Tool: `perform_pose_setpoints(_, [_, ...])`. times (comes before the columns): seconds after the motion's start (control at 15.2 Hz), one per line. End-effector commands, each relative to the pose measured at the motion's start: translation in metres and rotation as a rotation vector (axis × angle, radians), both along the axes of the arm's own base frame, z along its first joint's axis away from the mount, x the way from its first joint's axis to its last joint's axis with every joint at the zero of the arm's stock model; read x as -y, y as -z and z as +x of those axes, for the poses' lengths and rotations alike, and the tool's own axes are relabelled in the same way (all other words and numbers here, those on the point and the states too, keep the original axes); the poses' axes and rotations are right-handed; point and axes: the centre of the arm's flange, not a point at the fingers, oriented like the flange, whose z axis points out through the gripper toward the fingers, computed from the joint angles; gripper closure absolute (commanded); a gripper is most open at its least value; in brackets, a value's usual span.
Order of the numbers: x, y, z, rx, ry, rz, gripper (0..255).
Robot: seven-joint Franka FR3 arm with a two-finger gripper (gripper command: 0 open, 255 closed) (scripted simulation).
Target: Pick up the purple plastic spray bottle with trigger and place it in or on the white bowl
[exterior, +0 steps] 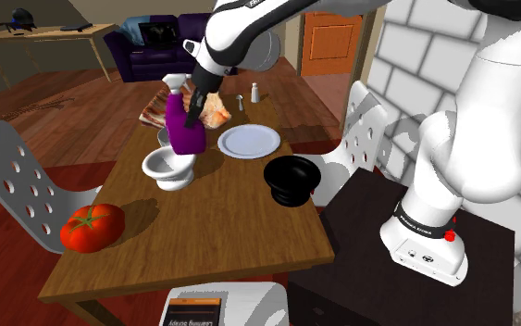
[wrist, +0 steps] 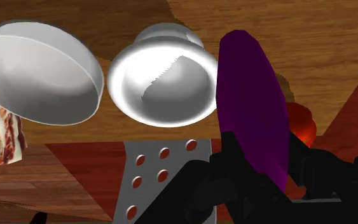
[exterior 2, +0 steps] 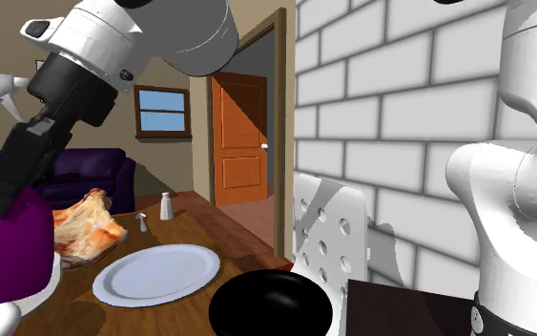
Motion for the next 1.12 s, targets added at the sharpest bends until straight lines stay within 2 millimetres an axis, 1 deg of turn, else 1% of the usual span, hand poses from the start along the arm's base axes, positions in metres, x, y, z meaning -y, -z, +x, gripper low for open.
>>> perform_pose_setpoints(0.0, [-0.005, 0.000, 0.029, 0.000, -0.001, 0.000, 255])
perform_pose_setpoints(0.4, [-0.018, 0.002, 0.107, 0.000, -0.001, 0.000, 255])
perform_pose_setpoints(0.46, [-0.021, 0.002, 0.126, 0.000, -0.001, 0.000, 255])
perform_pose_setpoints(1.06, [-0.021, 0.049, 0.126, 0.000, -0.001, 0.000, 255])
